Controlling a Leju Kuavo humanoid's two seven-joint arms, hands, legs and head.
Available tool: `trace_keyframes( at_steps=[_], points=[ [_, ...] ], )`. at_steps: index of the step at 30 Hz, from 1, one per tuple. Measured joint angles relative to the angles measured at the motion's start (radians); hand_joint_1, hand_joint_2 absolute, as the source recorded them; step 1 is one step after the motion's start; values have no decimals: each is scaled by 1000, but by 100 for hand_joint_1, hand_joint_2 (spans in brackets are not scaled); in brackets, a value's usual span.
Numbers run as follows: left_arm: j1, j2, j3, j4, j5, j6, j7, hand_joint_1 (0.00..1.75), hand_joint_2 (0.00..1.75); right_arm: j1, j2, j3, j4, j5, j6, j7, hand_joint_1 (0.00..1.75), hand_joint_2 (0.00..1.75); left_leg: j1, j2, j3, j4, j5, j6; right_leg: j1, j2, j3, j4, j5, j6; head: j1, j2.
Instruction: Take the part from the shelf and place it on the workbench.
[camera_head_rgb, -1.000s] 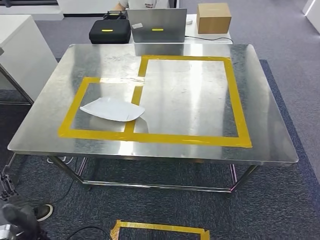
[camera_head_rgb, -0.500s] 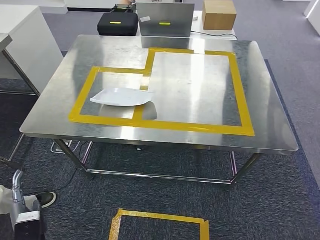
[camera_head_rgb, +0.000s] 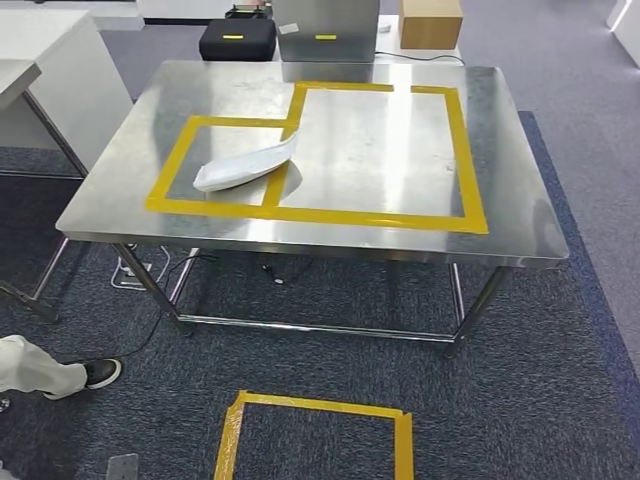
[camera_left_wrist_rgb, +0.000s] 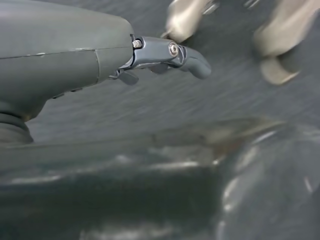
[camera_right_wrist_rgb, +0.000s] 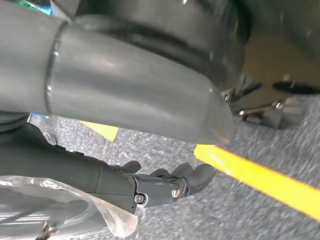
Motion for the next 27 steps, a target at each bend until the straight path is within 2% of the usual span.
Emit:
trace_keyframes(
  at_steps=[1, 3, 4, 5, 6, 7, 9, 10, 11, 12, 14, 15, 16, 17, 19, 20, 21, 22, 23, 25, 26, 27],
  points=[
    [-2, 2, 2, 34, -19, 0, 24, 0, 0, 1, 0, 0, 0, 4, 0, 2, 0, 0, 2, -1, -9, 28, -36, -5, -1, -2, -9, -2, 9, -9, -1, 0],
    [-8, 4, 3, 88, -44, -1, 55, 0, 0, 2, -1, 0, 0, 14, 1, 10, 0, 0, 3, -4, -34, 135, -136, -12, 0, -5, -32, -1, 28, -17, -2, 0],
    [-12, 4, 3, 109, -55, -4, 66, 0, 0, 3, -2, 0, 0, 20, 3, 15, 0, 0, 3, -4, -44, 198, -171, -14, 1, -7, -43, 0, 38, -17, -3, 0],
    [-15, 5, 3, 129, -65, -8, 76, 0, 0, 4, -2, 1, 0, 25, 6, 19, 0, 0, 3, -4, -44, 242, -181, -14, 3, -8, -53, 1, 46, -17, -3, 0],
    [-18, 6, 3, 144, -75, -13, 86, 0, 0, 5, -3, 1, 0, 31, 9, 21, 0, 0, 3, -4, -33, 257, -172, -13, 4, -9, -61, 2, 54, -15, -3, 0],
    [-20, 8, 2, 157, -85, -17, 95, 0, 0, 6, -3, 2, 0, 36, 12, 22, 0, 0, 3, -5, -3, 230, -147, -9, 5, -9, -67, 3, 62, -14, -3, 0],
    [-24, 11, 2, 175, -102, -21, 108, 0, 0, 7, -3, 3, 0, 44, 15, 22, 0, 0, 1, -5, 92, 92, -102, 4, 8, -9, -75, 6, 74, -9, -3, 0],
    [-25, 13, 1, 183, -108, -22, 112, 0, 0, 7, -3, 4, 0, 46, 16, 22, 0, 0, -2, -5, 133, 22, -92, 10, 9, -9, -80, 7, 80, -5, -2, 0],
    [-28, 15, 1, 190, -112, -22, 114, 0, 0, 7, -3, 4, 1, 47, 16, 22, 0, 0, -4, -6, 157, -25, -91, 16, 10, -10, -85, 8, 85, 0, -2, 0],
    [-30, 16, 1, 196, -114, -22, 114, 0, 0, 6, -3, 5, 1, 47, 16, 22, 0, 0, -7, -6, 165, -48, -95, 20, 10, -11, -90, 8, 91, 6, -2, 0],
    [-32, 16, 0, 206, -116, -22, 116, 0, 0, 6, -3, 6, 1, 48, 16, 23, 0, 0, -6, -5, 160, -61, -92, 28, 9, -12, -98, 10, 97, 18, -2, 0],
    [-33, 17, 0, 209, -118, -22, 118, 0, 0, 6, -3, 6, 1, 49, 15, 23, 0, 0, -4, -4, 157, -66, -87, 34, 9, -10, -106, 20, 88, 23, -1, 0],
    [-34, 17, 0, 212, -121, -24, 121, 0, 0, 6, -4, 7, 1, 50, 15, 23, 0, 0, -2, -4, 153, -70, -80, 40, 8, -8, -120, 48, 67, 28, 1, 0],
    [-35, 18, 0, 215, -125, -29, 126, 0, 0, 6, -4, 8, 1, 52, 15, 24, 0, 0, -1, -4, 148, -71, -74, 44, 7, -6, -144, 100, 33, 31, 2, 0],
    [-36, 19, -2, 221, -139, -37, 138, 0, 0, 7, -5, 10, 1, 58, 15, 24, 0, 0, -5, -7, 133, -69, -65, 49, 6, -4, -200, 237, -38, 37, 4, 0],
    [-36, 19, -4, 225, -146, -40, 144, 0, 0, 7, -6, 11, 1, 60, 15, 25, 0, 0, -6, -10, 126, -67, -60, 49, 6, -4, -218, 286, -56, 39, 4, 0],
    [-36, 19, -6, 228, -154, -40, 151, 0, 0, 8, -6, 12, 1, 62, 15, 25, 0, 0, -7, -14, 121, -66, -56, 49, 6, -3, -216, 297, -54, 39, 4, 0],
    [-37, 19, -10, 231, -162, -40, 157, 0, 0, 8, -6, 12, 1, 62, 14, 25, 0, 0, -8, -21, 118, -64, -53, 47, 7, -1, -192, 265, -33, 37, 4, 0],
    [-37, 19, -14, 233, -171, -40, 163, 0, 0, 9, -6, 12, 1, 63, 14, 26, 0, 0, -9, -29, 115, -63, -51, 45, 6, 6, -151, 199, -1, 34, 4, 0],
    [-41, 19, -23, 235, -185, -40, 169, 0, 0, 9, -7, 12, 1, 63, 14, 27, 0, 0, -10, -45, 108, -55, -47, 40, 5, 43, -68, 55, 43, 25, 3, 0],
    [-43, 19, -27, 236, -189, -39, 171, 0, 0, 9, -7, 13, 1, 63, 14, 28, 0, 0, -10, -53, 102, -50, -46, 36, 5, 59, -44, 14, 48, 20, 3, 0],
    [-45, 19, -30, 237, -193, -39, 173, 0, 0, 9, -7, 13, 2, 63, 15, 29, 0, 0, -10, -62, 96, -47, -43, 31, 5, 67, -34, -2, 45, 15, 2, 0]
  ],
)
